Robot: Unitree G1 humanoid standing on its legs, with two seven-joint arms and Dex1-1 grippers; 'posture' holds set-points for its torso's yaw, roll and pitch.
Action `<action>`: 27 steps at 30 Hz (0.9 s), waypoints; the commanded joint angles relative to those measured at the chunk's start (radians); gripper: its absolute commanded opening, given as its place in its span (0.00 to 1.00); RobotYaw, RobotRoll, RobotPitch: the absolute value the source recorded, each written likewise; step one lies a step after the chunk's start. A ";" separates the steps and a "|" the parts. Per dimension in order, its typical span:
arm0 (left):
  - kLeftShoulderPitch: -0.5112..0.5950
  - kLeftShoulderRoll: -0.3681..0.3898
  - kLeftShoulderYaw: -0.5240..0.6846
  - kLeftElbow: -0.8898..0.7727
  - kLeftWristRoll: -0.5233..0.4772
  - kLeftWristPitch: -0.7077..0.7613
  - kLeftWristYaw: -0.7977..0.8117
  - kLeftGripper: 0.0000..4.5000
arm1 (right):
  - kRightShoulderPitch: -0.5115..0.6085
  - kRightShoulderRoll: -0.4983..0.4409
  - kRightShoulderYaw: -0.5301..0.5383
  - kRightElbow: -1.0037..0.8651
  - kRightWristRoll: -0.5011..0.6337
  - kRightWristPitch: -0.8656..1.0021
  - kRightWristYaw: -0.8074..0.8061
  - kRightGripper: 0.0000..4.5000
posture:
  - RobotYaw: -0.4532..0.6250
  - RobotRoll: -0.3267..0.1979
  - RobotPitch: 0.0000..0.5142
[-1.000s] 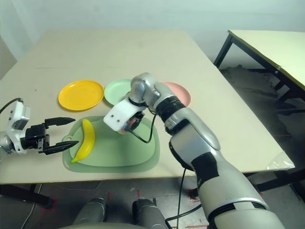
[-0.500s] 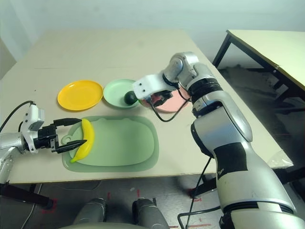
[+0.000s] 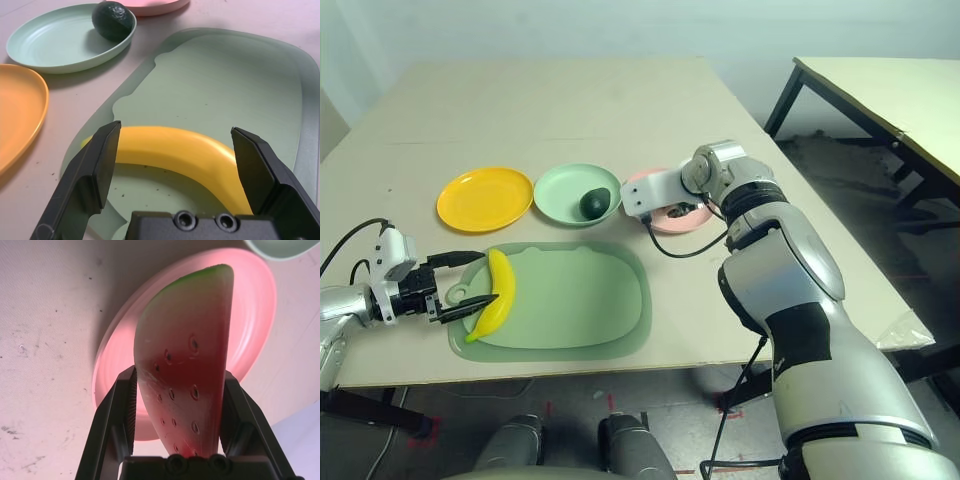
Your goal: Place the fruits into color-matched plates.
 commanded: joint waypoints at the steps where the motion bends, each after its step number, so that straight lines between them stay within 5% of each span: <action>1: 0.021 0.014 0.012 -0.020 0.000 -0.008 0.000 1.00 | 0.022 0.012 -0.013 0.007 -0.005 0.010 -0.013 0.50 | 0.54 0.62 0.14; 7: 0.027 0.035 0.028 -0.021 -0.005 -0.013 -0.002 1.00 | 0.040 0.007 0.000 0.009 -0.028 0.016 -0.039 0.50 | 0.55 0.62 0.13; 14: 0.035 0.027 0.027 -0.025 -0.007 -0.016 0.000 1.00 | 0.046 0.008 -0.010 0.011 -0.035 0.026 -0.039 0.98 | 0.55 0.62 0.12; 27: -0.001 0.022 0.010 0.025 0.003 -0.036 -0.020 1.00 | -0.068 -0.028 -0.021 -0.009 -0.027 -0.052 0.066 0.98 | 0.52 0.62 0.11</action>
